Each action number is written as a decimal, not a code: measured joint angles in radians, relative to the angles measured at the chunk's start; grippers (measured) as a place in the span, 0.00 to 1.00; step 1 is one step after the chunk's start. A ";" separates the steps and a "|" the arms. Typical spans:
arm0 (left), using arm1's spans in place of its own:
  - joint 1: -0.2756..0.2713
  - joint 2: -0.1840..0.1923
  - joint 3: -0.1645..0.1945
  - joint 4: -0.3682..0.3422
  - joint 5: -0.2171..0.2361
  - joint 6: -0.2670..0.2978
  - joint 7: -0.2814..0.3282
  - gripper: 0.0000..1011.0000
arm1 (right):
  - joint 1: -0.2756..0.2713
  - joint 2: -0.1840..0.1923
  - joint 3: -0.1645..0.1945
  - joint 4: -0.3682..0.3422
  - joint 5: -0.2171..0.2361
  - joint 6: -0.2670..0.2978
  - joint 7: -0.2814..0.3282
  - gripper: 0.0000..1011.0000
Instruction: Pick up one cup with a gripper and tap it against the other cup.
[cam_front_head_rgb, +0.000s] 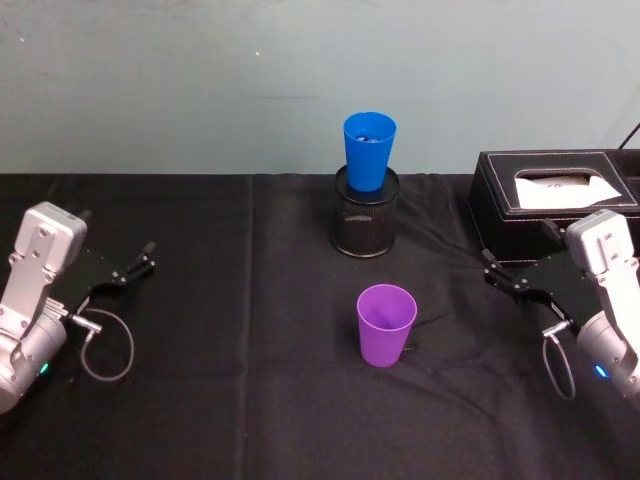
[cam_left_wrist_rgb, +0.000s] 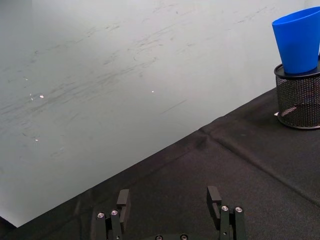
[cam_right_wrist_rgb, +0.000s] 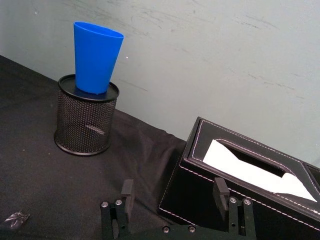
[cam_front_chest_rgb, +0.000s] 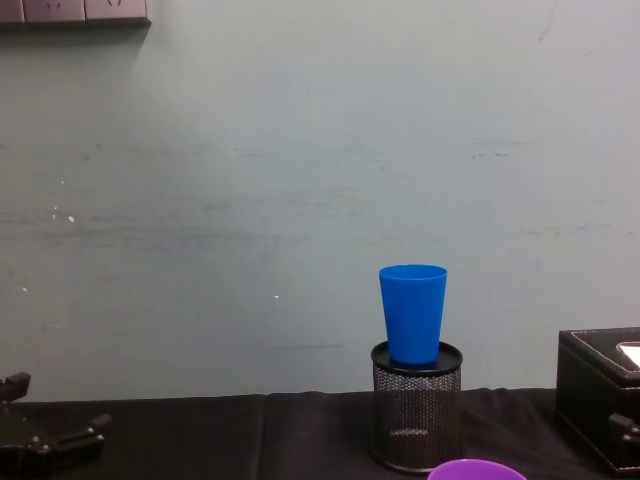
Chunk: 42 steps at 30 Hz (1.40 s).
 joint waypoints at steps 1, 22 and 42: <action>0.000 0.000 0.000 0.000 0.000 0.000 0.000 0.99 | 0.000 0.000 0.000 0.000 0.000 0.000 0.000 0.99; 0.000 0.000 0.000 0.000 0.000 0.000 0.000 0.99 | 0.000 0.000 0.000 0.000 0.000 0.000 0.000 0.99; 0.000 0.000 0.000 0.000 0.000 0.000 0.000 0.99 | 0.000 0.000 0.000 0.000 0.000 0.000 0.000 0.99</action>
